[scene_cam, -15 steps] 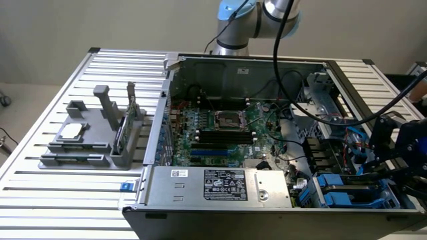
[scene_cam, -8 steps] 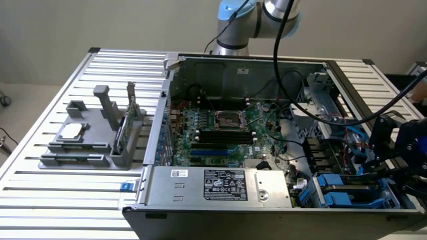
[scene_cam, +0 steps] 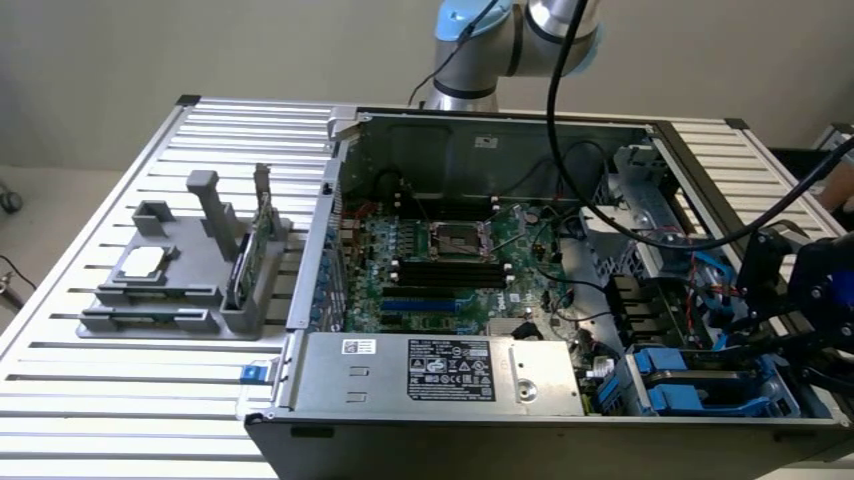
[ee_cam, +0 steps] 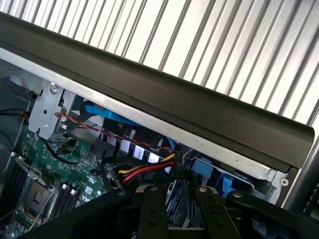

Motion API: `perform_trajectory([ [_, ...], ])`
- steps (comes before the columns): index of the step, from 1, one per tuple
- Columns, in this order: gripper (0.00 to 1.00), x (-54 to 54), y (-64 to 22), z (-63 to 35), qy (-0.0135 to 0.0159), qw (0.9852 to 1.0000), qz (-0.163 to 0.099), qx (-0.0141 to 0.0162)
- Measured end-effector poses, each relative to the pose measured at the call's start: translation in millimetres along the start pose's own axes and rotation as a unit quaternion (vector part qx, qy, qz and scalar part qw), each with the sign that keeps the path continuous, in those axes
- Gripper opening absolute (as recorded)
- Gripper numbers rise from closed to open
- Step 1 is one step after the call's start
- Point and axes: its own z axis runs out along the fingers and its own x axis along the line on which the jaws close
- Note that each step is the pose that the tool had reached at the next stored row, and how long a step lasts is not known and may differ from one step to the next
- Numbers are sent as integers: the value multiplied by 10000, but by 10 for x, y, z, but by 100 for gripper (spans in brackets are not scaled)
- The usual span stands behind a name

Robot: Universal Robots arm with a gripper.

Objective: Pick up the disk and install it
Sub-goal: 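Insert the first disk wire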

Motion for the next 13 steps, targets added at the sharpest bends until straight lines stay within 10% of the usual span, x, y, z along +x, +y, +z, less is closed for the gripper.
perform_trajectory([
  [13, 28, 17, 48, 47, 0, 10000, 0, 0],
])
